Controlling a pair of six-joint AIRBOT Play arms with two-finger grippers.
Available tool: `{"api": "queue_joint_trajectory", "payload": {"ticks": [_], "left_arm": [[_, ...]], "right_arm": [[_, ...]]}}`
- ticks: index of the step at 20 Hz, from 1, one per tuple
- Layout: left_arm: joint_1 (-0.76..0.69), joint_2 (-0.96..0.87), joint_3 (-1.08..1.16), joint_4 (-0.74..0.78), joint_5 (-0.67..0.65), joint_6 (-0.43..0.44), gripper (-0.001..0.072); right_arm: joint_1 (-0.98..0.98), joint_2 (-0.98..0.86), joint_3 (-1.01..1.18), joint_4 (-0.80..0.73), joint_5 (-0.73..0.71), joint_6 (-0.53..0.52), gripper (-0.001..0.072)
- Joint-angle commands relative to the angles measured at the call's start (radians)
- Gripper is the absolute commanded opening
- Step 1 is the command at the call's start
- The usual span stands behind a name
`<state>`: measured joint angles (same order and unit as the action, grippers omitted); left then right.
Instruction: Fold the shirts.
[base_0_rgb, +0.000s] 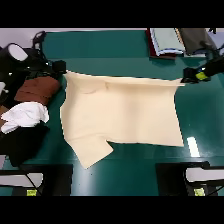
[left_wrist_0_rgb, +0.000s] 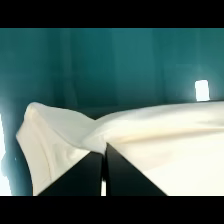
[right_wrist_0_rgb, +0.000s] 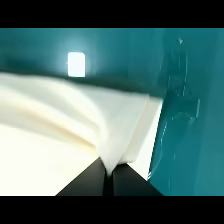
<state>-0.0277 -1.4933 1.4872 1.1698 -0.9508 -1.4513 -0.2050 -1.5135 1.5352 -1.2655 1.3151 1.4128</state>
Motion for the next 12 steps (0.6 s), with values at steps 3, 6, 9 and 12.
{"api": "queue_joint_trajectory", "payload": {"ticks": [3,6,9,12], "left_arm": [[0.028,-0.076,-0.006,-0.006,0.015,0.020,0.0020],[0.043,-0.076,-0.047,0.004,-0.131,0.055,0.0020],[0.041,-0.077,-0.137,-0.002,-0.157,0.073,0.0020],[0.041,-0.076,-0.190,0.007,-0.161,0.058,0.0197]], "right_arm": [[0.047,-0.153,0.142,-0.021,-0.023,0.007,0.0016],[0.039,-0.103,0.044,-0.022,-0.023,0.007,0.0016],[0.037,-0.041,-0.125,-0.021,-0.092,0.008,0.0016],[0.037,-0.002,-0.211,0.006,-0.156,0.010,0.0260]]}}
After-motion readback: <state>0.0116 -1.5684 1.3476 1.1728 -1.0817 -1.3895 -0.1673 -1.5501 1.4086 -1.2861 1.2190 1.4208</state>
